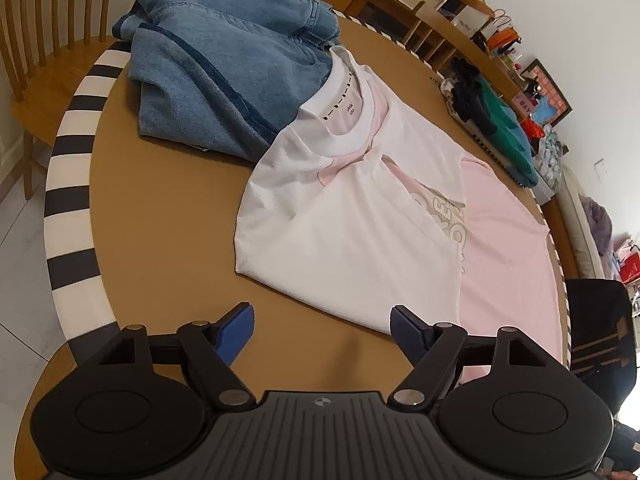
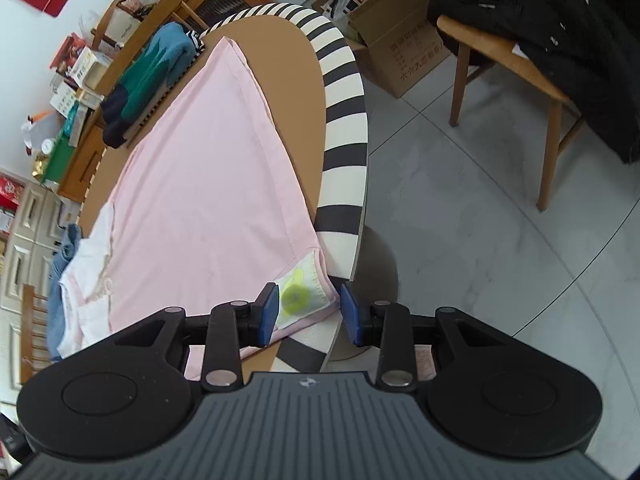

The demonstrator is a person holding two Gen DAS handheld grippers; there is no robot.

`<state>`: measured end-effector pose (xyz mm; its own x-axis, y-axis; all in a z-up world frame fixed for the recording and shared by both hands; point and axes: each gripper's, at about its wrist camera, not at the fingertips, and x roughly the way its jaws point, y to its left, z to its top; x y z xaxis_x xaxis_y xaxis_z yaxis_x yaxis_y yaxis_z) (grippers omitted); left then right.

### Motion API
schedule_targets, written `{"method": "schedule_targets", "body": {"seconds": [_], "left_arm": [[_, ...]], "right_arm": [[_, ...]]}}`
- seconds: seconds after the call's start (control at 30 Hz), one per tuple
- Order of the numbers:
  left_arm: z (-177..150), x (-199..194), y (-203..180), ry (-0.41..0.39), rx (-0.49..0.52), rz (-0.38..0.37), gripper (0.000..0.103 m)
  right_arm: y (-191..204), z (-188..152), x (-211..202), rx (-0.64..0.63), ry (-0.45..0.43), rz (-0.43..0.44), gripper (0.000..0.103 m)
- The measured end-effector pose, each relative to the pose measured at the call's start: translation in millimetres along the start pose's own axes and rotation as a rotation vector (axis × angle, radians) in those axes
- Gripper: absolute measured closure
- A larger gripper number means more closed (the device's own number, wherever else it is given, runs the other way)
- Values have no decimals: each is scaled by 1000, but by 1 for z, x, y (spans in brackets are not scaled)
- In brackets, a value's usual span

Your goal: Fold clothes

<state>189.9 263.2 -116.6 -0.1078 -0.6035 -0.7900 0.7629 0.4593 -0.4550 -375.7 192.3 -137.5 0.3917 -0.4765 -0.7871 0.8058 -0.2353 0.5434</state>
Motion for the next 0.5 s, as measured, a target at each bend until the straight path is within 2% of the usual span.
{"method": "schedule_targets", "body": {"seconds": [0.23,0.33,0.5], "left_arm": [[5,3,1,-8,-35,8,25],[9,4,4,-16,-79,7,25],[16,7,10,-37,-172,-6,26]], "right_arm": [[16,-1,2,-106,-11,-35,70],[16,2,3,-126,-2,-30,80],[18,2,7,-126,12,-15,83]]}}
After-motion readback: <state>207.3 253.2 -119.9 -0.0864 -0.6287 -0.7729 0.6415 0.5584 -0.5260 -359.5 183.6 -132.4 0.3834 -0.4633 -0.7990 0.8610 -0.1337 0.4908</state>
